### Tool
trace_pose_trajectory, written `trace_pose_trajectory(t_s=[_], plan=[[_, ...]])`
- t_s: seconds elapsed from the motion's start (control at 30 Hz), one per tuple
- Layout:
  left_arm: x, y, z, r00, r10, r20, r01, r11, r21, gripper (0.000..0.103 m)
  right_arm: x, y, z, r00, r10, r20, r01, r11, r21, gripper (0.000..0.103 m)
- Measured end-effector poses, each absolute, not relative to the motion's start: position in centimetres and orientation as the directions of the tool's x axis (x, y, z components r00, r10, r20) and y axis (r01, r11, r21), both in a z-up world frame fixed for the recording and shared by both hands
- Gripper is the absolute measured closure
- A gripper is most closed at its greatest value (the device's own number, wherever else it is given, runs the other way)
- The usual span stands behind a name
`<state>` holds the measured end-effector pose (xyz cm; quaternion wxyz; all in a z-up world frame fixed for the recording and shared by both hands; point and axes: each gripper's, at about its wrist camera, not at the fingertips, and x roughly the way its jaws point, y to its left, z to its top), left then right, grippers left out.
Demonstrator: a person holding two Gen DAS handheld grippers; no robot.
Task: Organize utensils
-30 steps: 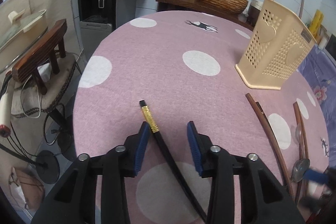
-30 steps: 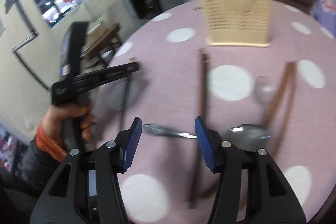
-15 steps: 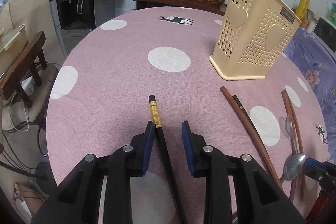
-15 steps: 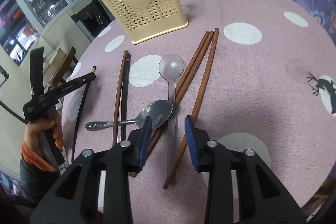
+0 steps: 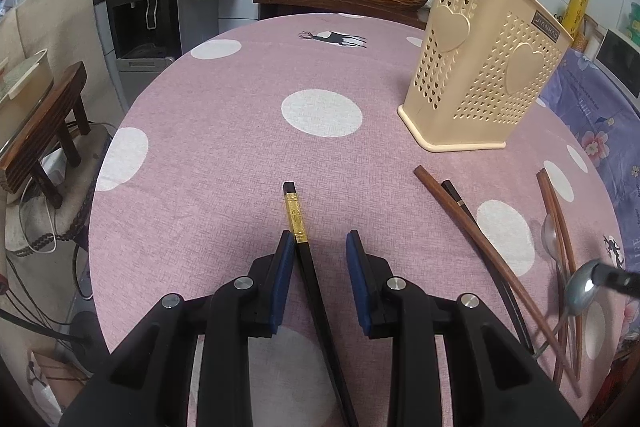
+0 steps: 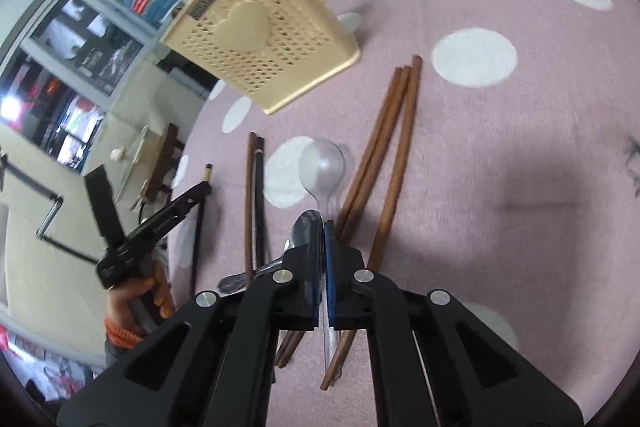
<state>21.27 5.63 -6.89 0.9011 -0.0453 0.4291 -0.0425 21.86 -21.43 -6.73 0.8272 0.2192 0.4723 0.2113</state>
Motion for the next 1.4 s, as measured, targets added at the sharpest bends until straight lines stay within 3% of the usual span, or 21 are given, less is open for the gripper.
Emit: trace_pose_trajectory(t_s=[0.07, 0.27, 0.4, 0.53, 0.77, 1.07, 1.17, 1.2, 1.27, 1.4], plan=[[21.3, 5.6, -6.9, 0.628, -0.116, -0.769, 0.039, 0.992, -0.118, 0.075, 21.9, -21.6, -4.8, 0.491, 0.504, -0.711, -0.205, 0.86, 0.467, 0.1], [21.3, 5.6, -6.9, 0.629, -0.121, -0.768, 0.04, 0.992, -0.123, 0.075, 20.8, -22.2, -1.0, 0.48, 0.513, -0.712, -0.346, 0.856, 0.384, 0.101], [21.3, 5.7, -6.9, 0.628, -0.125, -0.768, 0.04, 0.991, -0.129, 0.075, 20.4, -24.2, -0.4, 0.474, 0.443, -0.761, -0.353, 0.888, 0.296, 0.101], [21.3, 5.7, -6.9, 0.629, -0.129, -0.767, 0.04, 0.99, -0.134, 0.075, 21.8, -26.8, -1.5, 0.406, 0.491, -0.771, -0.342, 0.864, 0.37, 0.101], [21.3, 5.6, -6.9, 0.629, -0.12, -0.768, 0.034, 0.991, -0.127, 0.075, 27.5, -29.3, -4.9, 0.328, 0.419, -0.847, -0.265, 0.901, 0.343, 0.099], [21.3, 5.4, -6.9, 0.628, -0.111, -0.77, 0.035, 0.993, -0.115, 0.073, 33.6, -29.0, -8.8, 0.323, 0.388, -0.863, -0.141, 0.922, 0.362, 0.097], [21.4, 5.3, -6.9, 0.628, -0.109, -0.771, 0.038, 0.993, -0.11, 0.072, 33.4, -28.5, -8.3, 0.364, 0.377, -0.852, -0.119, 0.926, 0.359, 0.082], [21.4, 5.3, -6.9, 0.628, -0.109, -0.771, 0.038, 0.993, -0.109, 0.071, 33.0, -28.3, -7.9, 0.397, 0.337, -0.854, -0.098, 0.94, 0.326, 0.066], [21.4, 5.2, -7.0, 0.628, -0.108, -0.77, 0.039, 0.993, -0.108, 0.069, 31.7, -27.8, -7.0, 0.463, 0.281, -0.841, -0.08, 0.958, 0.276, 0.051], [21.4, 5.1, -7.0, 0.629, -0.109, -0.77, 0.039, 0.993, -0.109, 0.068, 28.9, -26.6, -5.5, 0.548, 0.189, -0.815, -0.071, 0.981, 0.18, 0.051]])
